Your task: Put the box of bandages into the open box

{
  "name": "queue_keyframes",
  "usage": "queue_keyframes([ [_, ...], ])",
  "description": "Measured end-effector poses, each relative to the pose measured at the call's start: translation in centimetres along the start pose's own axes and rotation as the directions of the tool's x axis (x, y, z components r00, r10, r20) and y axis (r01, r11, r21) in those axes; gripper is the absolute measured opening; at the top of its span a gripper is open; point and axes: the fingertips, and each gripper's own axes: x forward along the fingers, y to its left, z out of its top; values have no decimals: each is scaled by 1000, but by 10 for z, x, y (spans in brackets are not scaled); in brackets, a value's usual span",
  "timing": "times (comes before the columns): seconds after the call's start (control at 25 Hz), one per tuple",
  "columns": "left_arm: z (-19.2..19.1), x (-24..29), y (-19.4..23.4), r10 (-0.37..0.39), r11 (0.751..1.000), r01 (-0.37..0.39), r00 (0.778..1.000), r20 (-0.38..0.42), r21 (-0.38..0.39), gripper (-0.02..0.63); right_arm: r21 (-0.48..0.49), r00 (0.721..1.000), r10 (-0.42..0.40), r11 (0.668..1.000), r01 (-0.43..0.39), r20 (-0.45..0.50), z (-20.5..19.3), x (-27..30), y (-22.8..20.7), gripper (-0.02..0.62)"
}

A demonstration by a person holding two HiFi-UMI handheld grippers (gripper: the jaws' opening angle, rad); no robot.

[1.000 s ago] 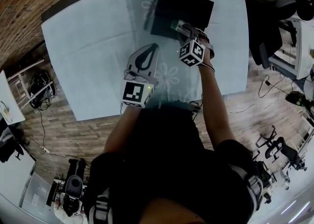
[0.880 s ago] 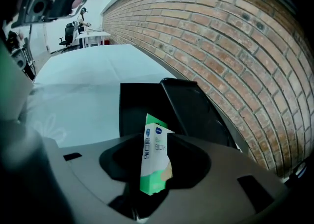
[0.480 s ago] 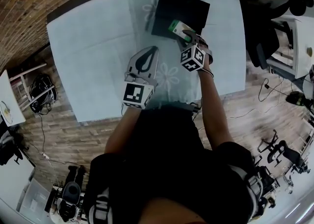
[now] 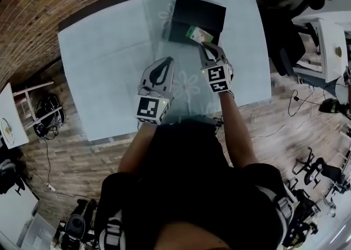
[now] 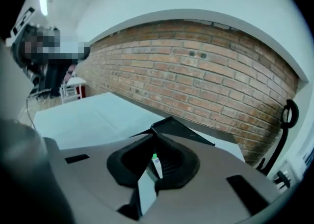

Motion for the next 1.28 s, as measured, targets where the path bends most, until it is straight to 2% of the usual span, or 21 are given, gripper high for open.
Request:
queue_keyframes([
  [0.2,4,-23,-8,-8,1000,8,1000,23,10,38,181,994,-16,983,-3,104,23,-43,13,34],
  [0.4,11,-47,-20,-24,999,22,998,51,45,38,296,975,-89,955,26,203,47,-91,24,31],
  [0.56,13,-66,-23,-24,998,21,998,50,62,38,362,960,-144,931,50,239,56,-124,39,29],
  [0.92,11,-96,-22,-29,995,24,998,52,92,38,448,948,-170,893,34,267,58,-158,82,29],
  [1.04,10,-98,-28,-47,993,41,998,51,114,38,444,950,-158,896,23,269,60,-162,89,29],
  [1.28,7,-96,-29,-65,994,59,997,51,96,38,432,949,-151,902,18,276,60,-163,97,28],
])
